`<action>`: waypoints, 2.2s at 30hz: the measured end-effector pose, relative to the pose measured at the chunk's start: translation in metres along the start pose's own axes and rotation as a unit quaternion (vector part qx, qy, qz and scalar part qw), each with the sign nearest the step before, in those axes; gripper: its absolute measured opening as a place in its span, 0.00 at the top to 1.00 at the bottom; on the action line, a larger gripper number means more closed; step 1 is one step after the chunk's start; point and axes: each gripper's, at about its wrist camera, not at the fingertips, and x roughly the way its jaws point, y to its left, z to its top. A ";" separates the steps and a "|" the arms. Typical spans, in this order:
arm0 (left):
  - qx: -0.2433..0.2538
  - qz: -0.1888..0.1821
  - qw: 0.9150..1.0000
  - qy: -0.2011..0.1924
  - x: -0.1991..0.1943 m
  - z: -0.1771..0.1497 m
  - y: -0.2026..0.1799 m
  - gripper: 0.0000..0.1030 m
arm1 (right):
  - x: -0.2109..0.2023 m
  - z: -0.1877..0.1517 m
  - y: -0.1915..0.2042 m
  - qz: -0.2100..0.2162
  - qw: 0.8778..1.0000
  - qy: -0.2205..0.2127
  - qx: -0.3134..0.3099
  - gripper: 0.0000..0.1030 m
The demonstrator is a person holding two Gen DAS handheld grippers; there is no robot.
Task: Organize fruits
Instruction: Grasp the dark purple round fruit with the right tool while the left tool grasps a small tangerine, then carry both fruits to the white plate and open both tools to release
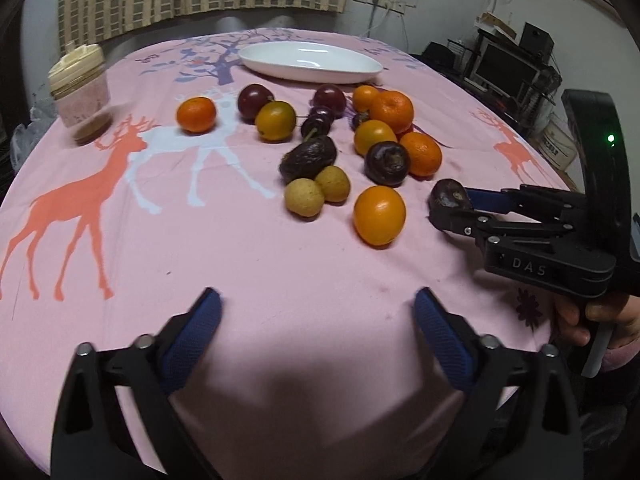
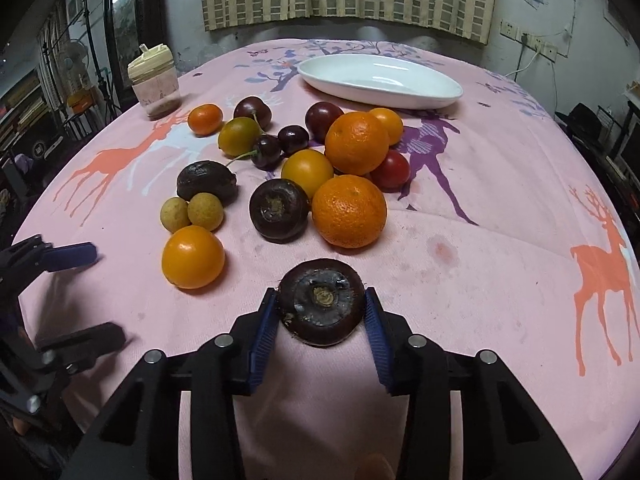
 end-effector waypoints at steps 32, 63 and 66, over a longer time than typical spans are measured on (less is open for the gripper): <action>0.046 -0.134 0.990 0.000 0.018 0.113 0.005 0.67 | -0.022 0.073 -0.076 0.092 0.992 -0.054 0.066 0.58; -0.024 0.011 1.000 0.007 0.128 0.298 0.083 0.05 | 0.056 0.198 -0.099 0.032 0.998 -0.048 0.028 0.32; -0.043 0.014 0.999 -0.028 0.093 0.262 0.093 0.05 | 0.025 0.159 -0.087 0.044 0.996 -0.066 0.035 0.31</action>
